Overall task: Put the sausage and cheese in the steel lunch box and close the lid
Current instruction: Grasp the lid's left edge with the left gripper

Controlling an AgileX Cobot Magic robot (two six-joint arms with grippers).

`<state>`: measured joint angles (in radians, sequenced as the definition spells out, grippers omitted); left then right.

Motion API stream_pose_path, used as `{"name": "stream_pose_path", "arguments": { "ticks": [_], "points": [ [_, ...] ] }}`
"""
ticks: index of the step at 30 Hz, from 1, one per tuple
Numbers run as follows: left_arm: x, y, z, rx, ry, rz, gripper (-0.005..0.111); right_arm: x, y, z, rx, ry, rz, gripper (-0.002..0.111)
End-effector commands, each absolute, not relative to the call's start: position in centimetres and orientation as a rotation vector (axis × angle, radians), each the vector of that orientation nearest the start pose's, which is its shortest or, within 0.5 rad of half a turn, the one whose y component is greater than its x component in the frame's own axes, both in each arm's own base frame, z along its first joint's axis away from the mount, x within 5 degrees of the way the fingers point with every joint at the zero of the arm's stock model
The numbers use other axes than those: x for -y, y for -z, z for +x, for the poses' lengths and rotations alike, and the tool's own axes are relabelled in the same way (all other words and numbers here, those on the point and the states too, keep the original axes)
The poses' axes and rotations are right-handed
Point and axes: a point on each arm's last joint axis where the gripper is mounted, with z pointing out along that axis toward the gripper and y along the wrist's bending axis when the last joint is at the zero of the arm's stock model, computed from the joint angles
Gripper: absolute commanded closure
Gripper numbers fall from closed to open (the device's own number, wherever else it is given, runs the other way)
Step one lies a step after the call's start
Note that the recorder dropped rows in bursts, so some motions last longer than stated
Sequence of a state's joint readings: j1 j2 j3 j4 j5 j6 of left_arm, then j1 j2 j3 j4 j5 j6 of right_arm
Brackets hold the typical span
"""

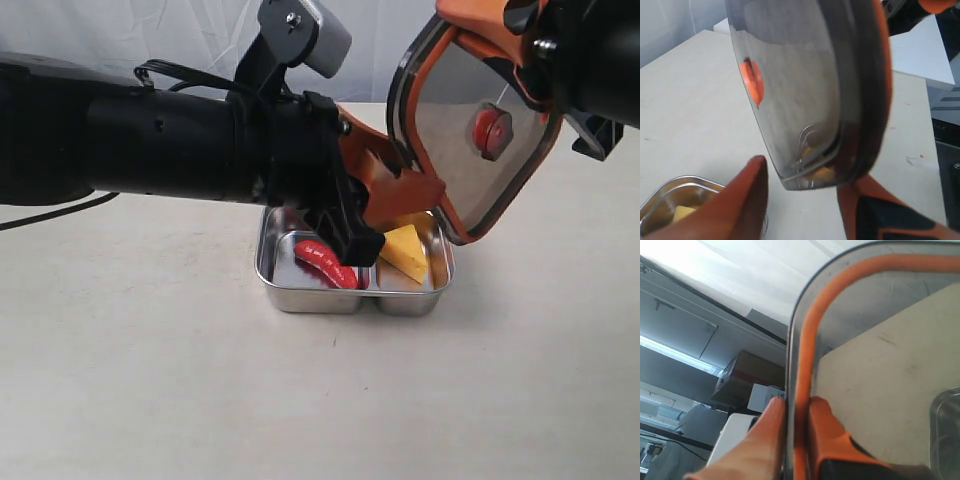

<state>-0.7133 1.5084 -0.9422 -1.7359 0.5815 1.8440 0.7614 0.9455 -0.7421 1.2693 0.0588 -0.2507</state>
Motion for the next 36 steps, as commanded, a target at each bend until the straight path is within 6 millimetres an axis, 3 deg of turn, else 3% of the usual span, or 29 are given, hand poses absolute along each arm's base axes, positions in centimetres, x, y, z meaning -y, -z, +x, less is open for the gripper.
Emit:
{"name": "stream_pose_path", "arguments": {
  "ticks": [1, 8, 14, 23, 25, 30, 32, 36],
  "points": [
    [25.3, -28.5, 21.2, -1.661, 0.994, 1.117, 0.08, -15.2, -35.3, 15.0, -1.925, -1.337, 0.195, 0.109],
    [25.4, -28.9, 21.3, -1.644, 0.993, 1.118, 0.106, -15.7, -34.8, 15.1, -1.965, -1.347, 0.174, 0.109],
    [25.4, -29.4, 21.7, -1.624, 0.948, 1.113, 0.107, -15.9, -34.8, 14.9, -1.98, -1.348, 0.132, 0.109],
    [24.9, -28.9, 22.9, -1.682, 0.779, 1.061, 0.107, -15.6, -34.8, 14.8, -1.948, -1.215, -0.05, 0.108],
    [24.7, -28.9, 23.1, -1.694, 0.753, 1.049, 0.107, -15.6, -34.8, 14.7, -1.945, -1.197, -0.075, 0.1],
    [24.5, -28.8, 23.4, -1.688, 0.686, 1.06, 0.107, -15.7, -34.8, 14.6, -1.958, -1.205, -0.092, 0.062],
    [24.5, -28.7, 23.4, -1.683, 0.673, 1.067, 0.107, -15.8, -34.6, 14.4, -1.977, -1.218, -0.114, 0.051],
    [24.4, -28.7, 23.6, -1.684, 0.633, 1.071, 0.107, -16.1, -34.4, 13.9, -2.019, -1.246, -0.167, 0.047]
  ]
}}
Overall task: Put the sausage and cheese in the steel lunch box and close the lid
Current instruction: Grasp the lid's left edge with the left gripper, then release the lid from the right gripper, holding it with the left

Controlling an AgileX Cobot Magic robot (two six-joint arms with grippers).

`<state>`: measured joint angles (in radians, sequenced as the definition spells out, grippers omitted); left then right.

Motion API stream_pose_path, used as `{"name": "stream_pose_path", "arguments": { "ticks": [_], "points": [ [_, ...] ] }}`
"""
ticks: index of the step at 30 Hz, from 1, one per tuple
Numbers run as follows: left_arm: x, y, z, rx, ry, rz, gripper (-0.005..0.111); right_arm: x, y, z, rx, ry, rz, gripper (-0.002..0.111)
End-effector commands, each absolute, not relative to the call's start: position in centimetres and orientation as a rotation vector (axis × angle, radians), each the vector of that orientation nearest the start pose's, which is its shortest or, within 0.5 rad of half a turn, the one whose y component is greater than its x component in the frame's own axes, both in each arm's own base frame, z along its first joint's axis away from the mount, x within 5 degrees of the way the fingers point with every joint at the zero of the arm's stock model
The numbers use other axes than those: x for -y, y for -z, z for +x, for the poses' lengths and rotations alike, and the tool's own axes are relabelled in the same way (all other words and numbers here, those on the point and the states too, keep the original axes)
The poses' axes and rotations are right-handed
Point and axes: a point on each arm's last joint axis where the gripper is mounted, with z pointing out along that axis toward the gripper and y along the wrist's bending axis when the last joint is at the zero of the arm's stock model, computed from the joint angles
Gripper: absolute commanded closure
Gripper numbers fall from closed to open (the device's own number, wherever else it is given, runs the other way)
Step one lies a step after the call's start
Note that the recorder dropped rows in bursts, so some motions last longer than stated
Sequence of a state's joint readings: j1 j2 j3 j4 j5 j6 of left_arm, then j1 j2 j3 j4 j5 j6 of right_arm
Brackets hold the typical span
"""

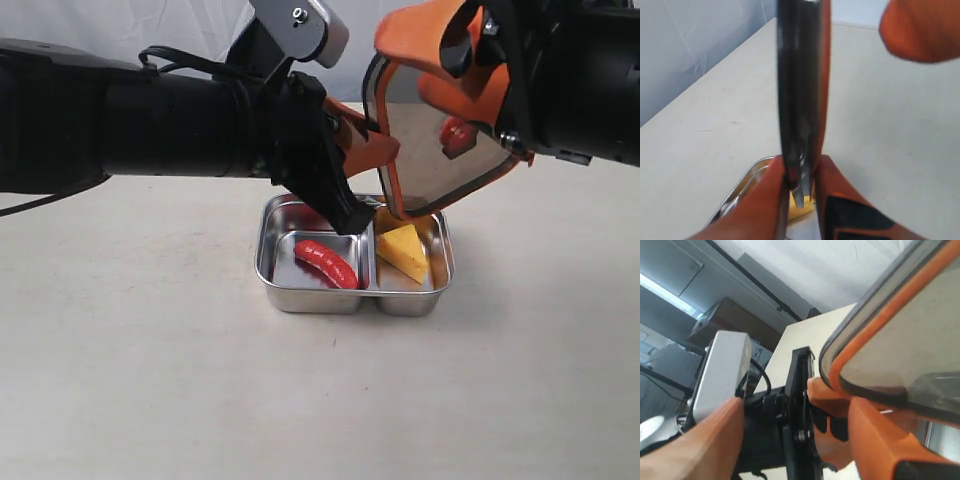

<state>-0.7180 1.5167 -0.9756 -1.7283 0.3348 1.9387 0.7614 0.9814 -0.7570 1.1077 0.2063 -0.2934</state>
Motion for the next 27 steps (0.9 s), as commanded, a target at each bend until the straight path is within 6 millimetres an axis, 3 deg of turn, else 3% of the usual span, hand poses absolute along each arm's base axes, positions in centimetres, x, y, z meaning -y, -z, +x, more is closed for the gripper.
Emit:
{"name": "stream_pose_path", "arguments": {
  "ticks": [1, 7, 14, 17, 23, 27],
  "points": [
    [24.3, -28.6, 23.7, -1.687, 0.621, 1.07, 0.107, -16.1, -34.4, 13.8, -2.025, -1.25, -0.173, 0.047],
    [23.9, -28.6, 24.0, -1.693, 0.527, 1.075, 0.107, -16.2, -34.2, 13.2, -2.054, -1.257, -0.25, 0.047],
    [22.0, -30.4, 24.4, -1.685, 0.323, 0.989, 0.107, -14.2, -35.3, 12.3, -1.999, -1.154, -0.244, 0.066],
    [21.1, -31.1, 24.1, -1.663, 0.242, 0.977, 0.107, -13.3, -35.4, 12.1, -2.012, -1.101, -0.19, 0.067],
    [18.9, -30.8, 23.4, -1.673, 0.078, 0.947, 0.107, -11.6, -33.6, 12.6, -2.2, -0.845, -0.035, 0.067],
    [17.7, -30.2, 22.7, -1.694, 0.024, 0.934, 0.107, -10.0, -33.4, 13.5, -2.177, -0.624, 0.081, 0.067]
  ]
}}
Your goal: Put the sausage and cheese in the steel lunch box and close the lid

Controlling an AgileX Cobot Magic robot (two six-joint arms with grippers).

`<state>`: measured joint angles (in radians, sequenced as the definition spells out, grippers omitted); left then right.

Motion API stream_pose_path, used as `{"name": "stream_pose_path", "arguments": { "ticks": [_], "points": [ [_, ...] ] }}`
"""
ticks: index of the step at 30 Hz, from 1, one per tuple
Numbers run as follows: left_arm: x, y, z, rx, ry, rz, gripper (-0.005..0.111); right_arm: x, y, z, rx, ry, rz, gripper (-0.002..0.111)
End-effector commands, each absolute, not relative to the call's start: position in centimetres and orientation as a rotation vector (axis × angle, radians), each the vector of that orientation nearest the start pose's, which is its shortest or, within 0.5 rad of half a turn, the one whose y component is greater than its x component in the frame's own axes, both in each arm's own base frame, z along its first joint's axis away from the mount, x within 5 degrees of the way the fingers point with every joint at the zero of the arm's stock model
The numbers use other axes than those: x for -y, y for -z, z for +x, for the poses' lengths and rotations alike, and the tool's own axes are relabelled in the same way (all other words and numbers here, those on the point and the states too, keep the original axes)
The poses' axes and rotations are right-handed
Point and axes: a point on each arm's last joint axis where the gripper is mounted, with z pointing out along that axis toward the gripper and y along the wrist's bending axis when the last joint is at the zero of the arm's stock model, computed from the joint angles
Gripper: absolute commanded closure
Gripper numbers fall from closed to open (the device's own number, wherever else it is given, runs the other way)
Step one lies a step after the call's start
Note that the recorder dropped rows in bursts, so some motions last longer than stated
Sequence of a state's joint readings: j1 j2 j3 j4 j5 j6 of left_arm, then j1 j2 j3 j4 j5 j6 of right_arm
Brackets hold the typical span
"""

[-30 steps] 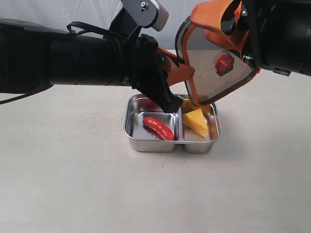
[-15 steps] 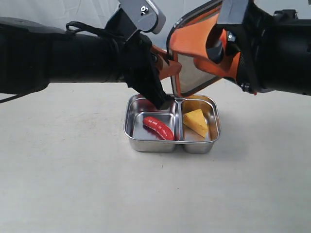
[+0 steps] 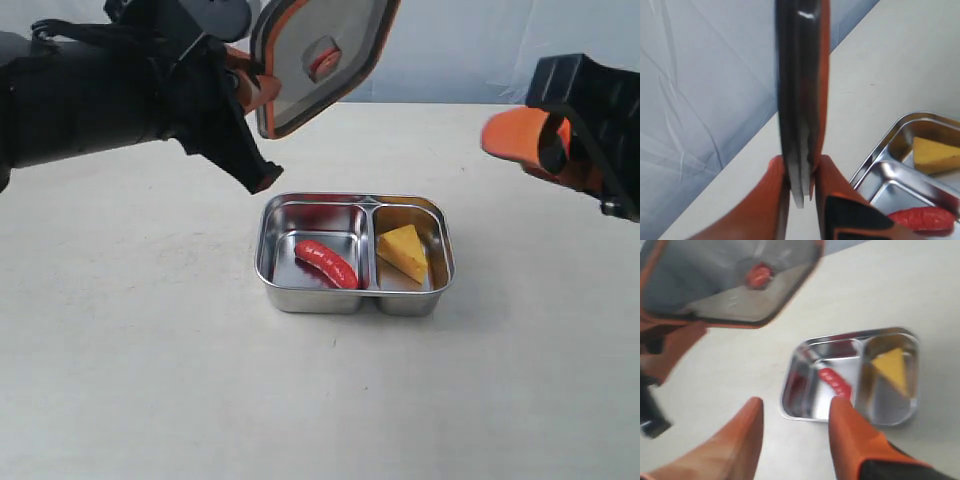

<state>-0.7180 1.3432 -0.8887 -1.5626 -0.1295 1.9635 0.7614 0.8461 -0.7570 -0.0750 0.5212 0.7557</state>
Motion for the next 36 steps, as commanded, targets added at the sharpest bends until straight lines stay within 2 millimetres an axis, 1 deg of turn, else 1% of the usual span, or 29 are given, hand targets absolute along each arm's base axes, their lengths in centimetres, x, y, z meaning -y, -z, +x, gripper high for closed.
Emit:
{"name": "stream_pose_path", "arguments": {
  "ticks": [1, 4, 7, 11, 15, 17, 19, 22, 24, 25, 27, 28, 31, 34, 36],
  "points": [
    [17.5, -30.2, 22.5, -1.695, 0.023, 0.935, 0.107, -9.9, -33.5, 13.6, -2.165, -0.613, 0.095, 0.067],
    [16.9, -29.5, 22.1, -1.714, -0.016, 0.928, 0.107, -9.9, -33.5, 14.1, -2.137, -0.578, 0.09, 0.068],
    [16.8, -29.1, 21.4, -1.697, -0.129, 0.968, 0.107, -10.1, -32.9, 15.1, -2.158, -0.537, 0.109, 0.073],
    [17.3, -28.9, 20.1, -1.7, -0.264, 0.983, 0.107, -10.0, -31.1, 17.4, -2.238, -0.504, 0.185, 0.086],
    [17.4, -28.9, 18.9, -1.686, -0.411, 0.955, 0.107, -9.6, -29.4, 19.8, -2.313, -0.549, 0.217, 0.087],
    [17.3, -28.8, 18.6, -1.682, -0.469, 0.939, 0.107, -9.4, -28.5, 20.8, -2.356, -0.566, 0.178, 0.087],
    [17.0, -28.5, 18.3, -1.689, -0.505, 0.934, 0.107, -9.0, -27.7, 21.7, -2.393, -0.614, 0.134, 0.087],
    [16.7, -27.7, 18.1, -1.724, -0.507, 0.938, 0.107, -8.1, -27.3, 23.1, -2.408, -0.699, 0.017, 0.089],
    [16.6, -27.1, 18.0, -1.749, -0.515, 0.944, 0.107, -7.1, -27.3, 23.9, -2.414, -0.789, -0.059, 0.094],
    [16.6, -26.8, 18.0, -1.759, -0.52, 0.952, 0.107, -6.5, -27.4, 24.5, -2.404, -0.852, -0.067, 0.099],
    [16.5, -26.3, 18.0, -1.778, -0.528, 0.954, 0.107, -5.3, -27.2, 25.5, -2.384, -0.961, -0.008, 0.106],
    [16.6, -26.2, 17.9, -1.784, -0.528, 0.955, 0.107, -4.5, -26.9, 26.0, -2.379, -1.026, 0.068, 0.109],
    [17.0, -26.0, 17.4, -1.773, -0.545, 0.975, 0.107, -3.0, -25.7, 26.9, -2.385, -1.141, 0.189, 0.109],
    [17.7, -25.6, 16.9, -1.744, -0.54, 1.027, 0.107, -2.9, -24.6, 27.1, -2.433, -1.207, 0.195, 0.109],
    [18.4, -25.0, 16.9, -1.724, -0.556, 1.067, 0.107, -3.2, -24.3, 27.1, -2.454, -1.207, 0.158, 0.109]
  ]
}}
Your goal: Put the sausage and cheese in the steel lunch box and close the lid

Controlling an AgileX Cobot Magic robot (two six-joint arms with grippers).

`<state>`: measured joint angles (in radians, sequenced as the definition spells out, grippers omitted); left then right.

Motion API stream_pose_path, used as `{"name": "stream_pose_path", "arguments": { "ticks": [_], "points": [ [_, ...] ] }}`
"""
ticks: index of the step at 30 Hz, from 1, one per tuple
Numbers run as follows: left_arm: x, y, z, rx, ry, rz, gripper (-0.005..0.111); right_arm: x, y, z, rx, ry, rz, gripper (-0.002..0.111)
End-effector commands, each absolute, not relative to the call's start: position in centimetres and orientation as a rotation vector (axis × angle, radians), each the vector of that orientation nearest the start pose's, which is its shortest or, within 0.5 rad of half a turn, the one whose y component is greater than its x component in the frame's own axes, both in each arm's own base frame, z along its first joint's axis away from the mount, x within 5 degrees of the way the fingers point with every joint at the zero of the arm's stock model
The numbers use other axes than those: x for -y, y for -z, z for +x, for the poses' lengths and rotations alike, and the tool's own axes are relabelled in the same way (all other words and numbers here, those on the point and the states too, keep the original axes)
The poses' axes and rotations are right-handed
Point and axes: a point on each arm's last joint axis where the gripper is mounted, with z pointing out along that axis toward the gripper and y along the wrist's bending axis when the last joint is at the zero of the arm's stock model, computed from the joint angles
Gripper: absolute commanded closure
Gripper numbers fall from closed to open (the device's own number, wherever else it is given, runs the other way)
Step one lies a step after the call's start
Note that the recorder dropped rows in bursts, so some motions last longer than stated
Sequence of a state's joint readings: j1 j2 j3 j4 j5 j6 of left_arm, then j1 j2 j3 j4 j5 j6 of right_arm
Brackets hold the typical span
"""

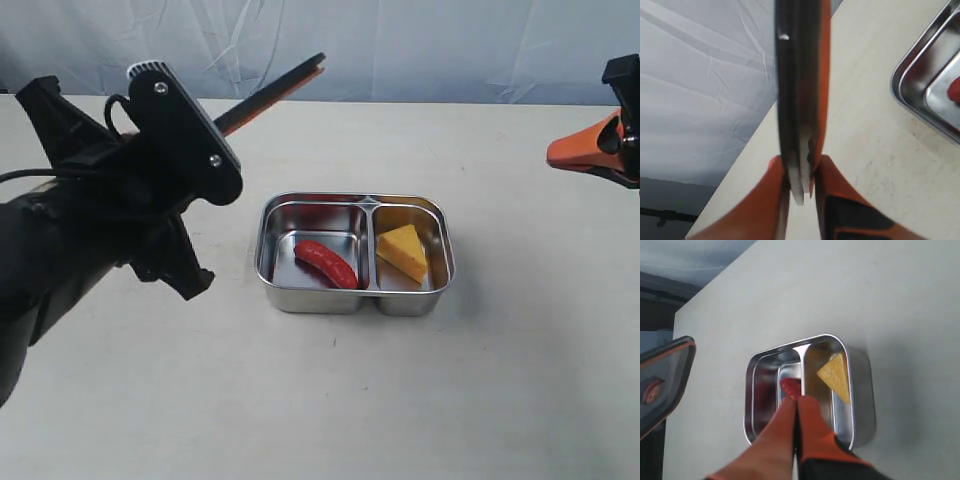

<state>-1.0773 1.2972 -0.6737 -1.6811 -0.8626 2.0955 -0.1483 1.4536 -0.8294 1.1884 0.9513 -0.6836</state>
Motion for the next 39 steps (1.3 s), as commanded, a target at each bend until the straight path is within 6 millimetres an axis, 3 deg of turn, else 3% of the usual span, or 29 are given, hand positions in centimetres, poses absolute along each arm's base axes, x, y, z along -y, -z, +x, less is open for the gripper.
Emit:
{"name": "stream_pose_path", "arguments": {
  "ticks": [1, 7, 12, 15, 18, 20, 23, 28, 31, 36, 39],
  "points": [
    [18.7, -24.6, 16.8, -1.722, -0.565, 1.09, 0.107, -3.5, -24.3, 27.0, -2.465, -1.205, 0.118, 0.109],
    [21.2, -21.7, 16.0, -1.638, -0.673, 1.251, 0.107, -5.8, -25.6, 26.3, -2.399, -1.425, 0.053, 0.109],
    [22.4, -20.8, 15.7, -1.51, -0.81, 1.302, 0.107, -7.7, -26.5, 25.7, -2.34, -1.581, -0.041, 0.105],
    [22.7, -20.7, 15.9, -1.503, -0.825, 1.297, 0.107, -8.4, -26.0, 25.5, -2.382, -1.534, -0.078, 0.083],
    [23.1, -21.0, 16.0, -1.499, -0.825, 1.283, 0.107, -9.3, -25.4, 24.9, -2.403, -1.563, -0.087, 0.045],
    [23.4, -21.3, 16.1, -1.487, -0.821, 1.273, 0.107, -10.1, -25.2, 24.2, -2.422, -1.622, -0.131, 0.035],
    [23.8, -21.5, 16.3, -1.473, -0.818, 1.266, 0.107, -11.1, -24.9, 23.5, -2.437, -1.687, -0.134, 0.043],
    [24.9, -21.1, 16.6, -1.47, -0.809, 1.284, 0.107, -12.4, -25.1, 23.6, -2.327, -1.799, 0.056, 0.061],
    [25.2, -20.4, 16.7, -1.466, -0.822, 1.31, 0.107, -13.5, -24.8, 22.9, -2.329, -1.845, 0.065, 0.07],
    [25.5, -19.3, 16.8, -1.468, -0.851, 1.338, 0.107, -14.8, -23.7, 22.9, -2.409, -1.681, 0.142, 0.072],
    [25.3, -19.0, 16.8, -1.486, -0.867, 1.331, 0.107, -15.0, -23.9, 22.6, -2.41, -1.73, 0.106, 0.072]
  ]
}}
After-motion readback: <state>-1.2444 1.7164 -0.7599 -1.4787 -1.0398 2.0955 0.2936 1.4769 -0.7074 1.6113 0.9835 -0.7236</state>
